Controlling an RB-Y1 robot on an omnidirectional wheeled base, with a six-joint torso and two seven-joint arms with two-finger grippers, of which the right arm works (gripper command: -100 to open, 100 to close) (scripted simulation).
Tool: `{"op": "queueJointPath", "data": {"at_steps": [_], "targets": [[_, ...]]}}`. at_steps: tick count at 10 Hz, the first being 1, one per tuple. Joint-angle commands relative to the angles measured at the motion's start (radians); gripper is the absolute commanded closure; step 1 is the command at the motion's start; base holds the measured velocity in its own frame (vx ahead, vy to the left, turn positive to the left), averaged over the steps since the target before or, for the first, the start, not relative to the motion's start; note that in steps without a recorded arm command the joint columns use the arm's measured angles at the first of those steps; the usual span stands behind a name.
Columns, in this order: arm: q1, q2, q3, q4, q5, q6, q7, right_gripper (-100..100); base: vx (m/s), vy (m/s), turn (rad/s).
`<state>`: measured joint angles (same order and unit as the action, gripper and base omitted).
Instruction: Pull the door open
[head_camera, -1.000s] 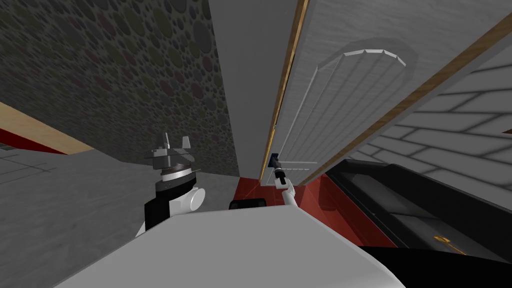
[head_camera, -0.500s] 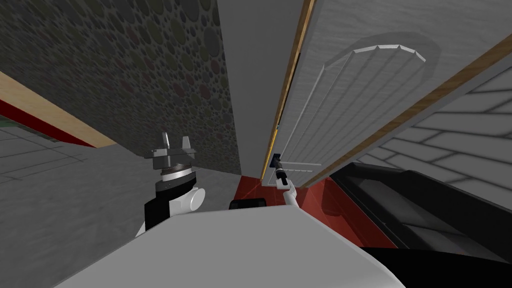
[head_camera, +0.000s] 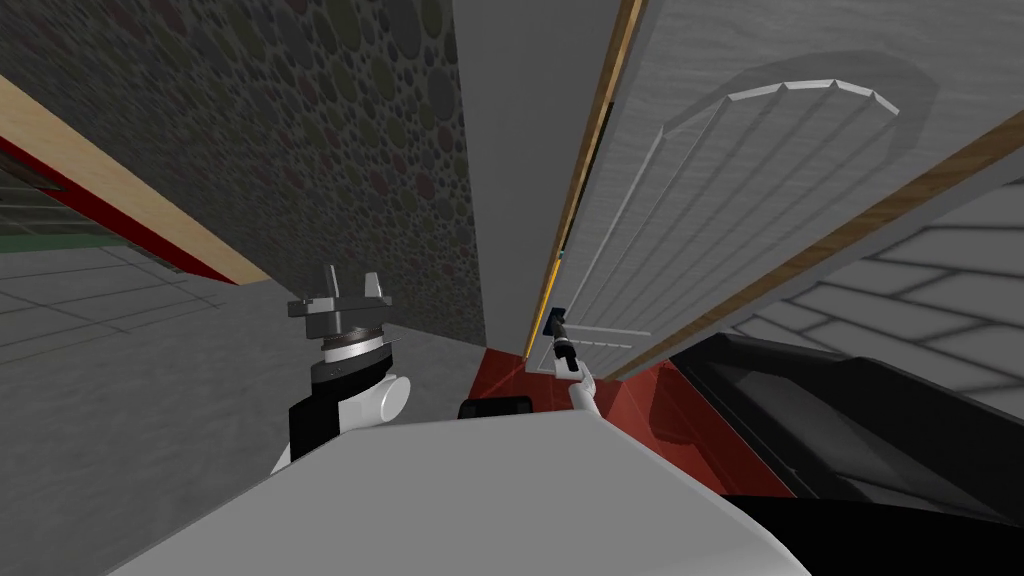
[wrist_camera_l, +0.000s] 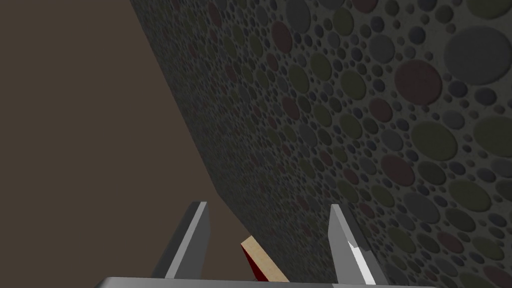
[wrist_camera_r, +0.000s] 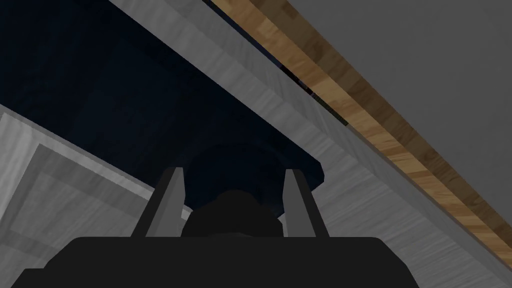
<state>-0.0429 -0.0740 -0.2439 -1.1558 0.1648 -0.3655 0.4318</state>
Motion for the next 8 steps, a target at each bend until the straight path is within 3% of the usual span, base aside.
{"op": "queueJointPath", "data": {"at_steps": [1,5,6,8], "targets": [[0.008,-0.005,-0.001,-0.007,-0.02,-0.002,-0.031,100,-0.042,-0.014,0.066],[0.019,-0.025,0.001,-0.012,-0.136,-0.007,-0.15,100,-0.055,-0.018,0.122],[0.019,-0.025,0.001,-0.012,-0.136,-0.007,-0.154,100,-0.041,-0.019,0.069],[0.026,-0.039,0.002,-0.015,-0.204,-0.01,-0.221,100,-0.056,-0.017,0.143]]}}
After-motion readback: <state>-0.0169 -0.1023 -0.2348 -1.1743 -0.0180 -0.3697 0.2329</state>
